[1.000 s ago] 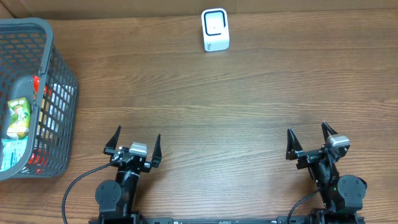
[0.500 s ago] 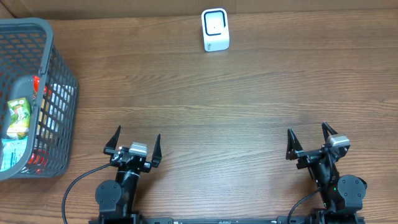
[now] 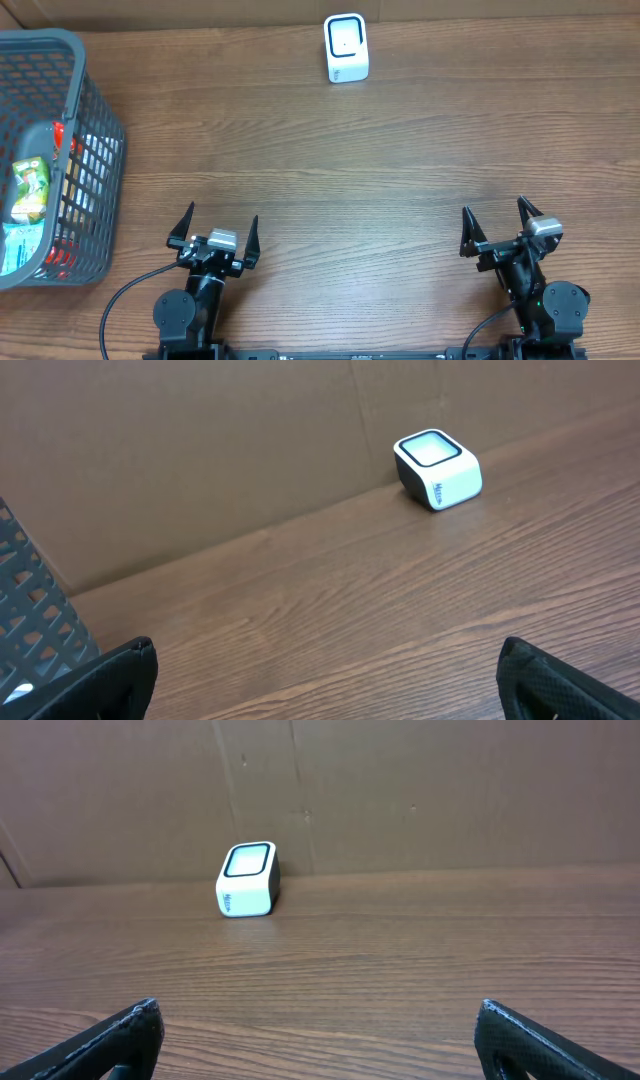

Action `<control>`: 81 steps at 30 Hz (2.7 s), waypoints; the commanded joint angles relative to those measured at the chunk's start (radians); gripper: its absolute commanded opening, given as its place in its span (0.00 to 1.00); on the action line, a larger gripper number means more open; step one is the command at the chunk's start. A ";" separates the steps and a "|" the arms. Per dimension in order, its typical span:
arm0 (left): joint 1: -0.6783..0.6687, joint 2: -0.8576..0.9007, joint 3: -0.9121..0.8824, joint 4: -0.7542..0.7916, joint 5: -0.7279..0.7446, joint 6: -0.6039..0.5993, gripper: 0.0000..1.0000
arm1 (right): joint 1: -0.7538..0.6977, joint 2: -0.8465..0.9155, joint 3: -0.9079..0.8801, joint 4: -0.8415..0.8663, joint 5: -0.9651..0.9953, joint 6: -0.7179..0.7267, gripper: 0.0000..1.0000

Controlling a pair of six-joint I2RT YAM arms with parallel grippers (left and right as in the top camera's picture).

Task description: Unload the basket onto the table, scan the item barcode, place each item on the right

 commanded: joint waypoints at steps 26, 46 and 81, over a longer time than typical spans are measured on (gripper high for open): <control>0.003 0.003 -0.003 0.001 0.023 0.014 1.00 | -0.001 -0.008 -0.011 0.006 0.010 -0.003 1.00; 0.004 0.100 0.264 -0.077 0.068 -0.094 1.00 | -0.001 -0.008 -0.011 0.006 0.010 -0.003 1.00; 0.005 1.302 1.742 -1.218 0.253 -0.153 1.00 | -0.001 -0.008 -0.011 0.006 0.010 -0.003 1.00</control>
